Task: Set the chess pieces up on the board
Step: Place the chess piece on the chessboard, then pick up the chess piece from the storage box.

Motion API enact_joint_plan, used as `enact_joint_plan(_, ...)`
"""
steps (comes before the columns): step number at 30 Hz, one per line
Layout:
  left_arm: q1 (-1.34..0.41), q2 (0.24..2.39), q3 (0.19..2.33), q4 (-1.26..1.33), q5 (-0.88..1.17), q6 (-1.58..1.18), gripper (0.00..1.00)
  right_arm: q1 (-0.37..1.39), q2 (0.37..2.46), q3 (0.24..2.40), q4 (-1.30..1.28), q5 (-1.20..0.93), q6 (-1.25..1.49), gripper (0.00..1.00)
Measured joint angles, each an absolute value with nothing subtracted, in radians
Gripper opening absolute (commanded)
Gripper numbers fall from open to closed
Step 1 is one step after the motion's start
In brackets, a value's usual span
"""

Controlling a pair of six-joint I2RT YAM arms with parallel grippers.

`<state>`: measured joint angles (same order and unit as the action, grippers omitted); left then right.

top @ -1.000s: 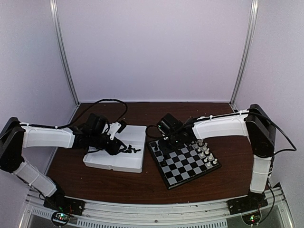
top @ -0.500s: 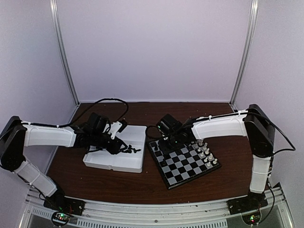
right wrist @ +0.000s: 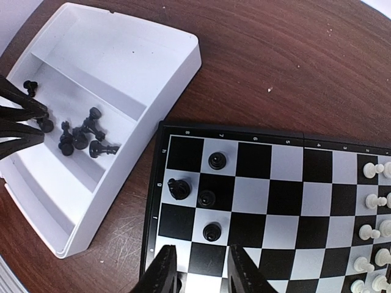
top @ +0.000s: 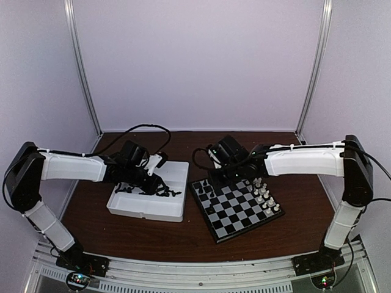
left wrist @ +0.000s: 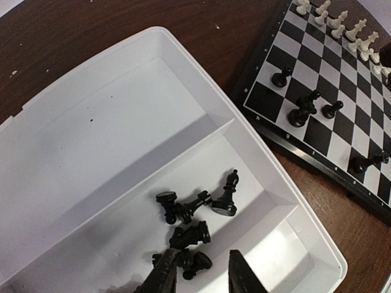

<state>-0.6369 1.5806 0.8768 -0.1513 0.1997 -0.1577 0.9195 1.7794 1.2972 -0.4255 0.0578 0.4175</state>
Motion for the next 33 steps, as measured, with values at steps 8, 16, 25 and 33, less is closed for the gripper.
enact_joint_plan(8,-0.648,1.687,0.997,-0.272,0.176,-0.165,0.22,0.920,1.744,1.261,-0.406,0.057,0.418,0.32)
enact_joint_plan(16,-0.656,1.730,1.073,-0.369,0.159,-0.175,0.17,0.920,1.734,1.242,-0.390,0.058,0.418,0.32)
enact_joint_plan(25,-0.669,1.768,1.209,-0.495,0.130,-0.191,0.13,0.920,1.702,1.225,-0.389,0.058,0.418,0.32)
enact_joint_plan(33,-0.699,1.781,1.217,-0.554,0.099,-0.116,0.14,0.920,1.699,1.220,-0.385,0.059,0.418,0.32)
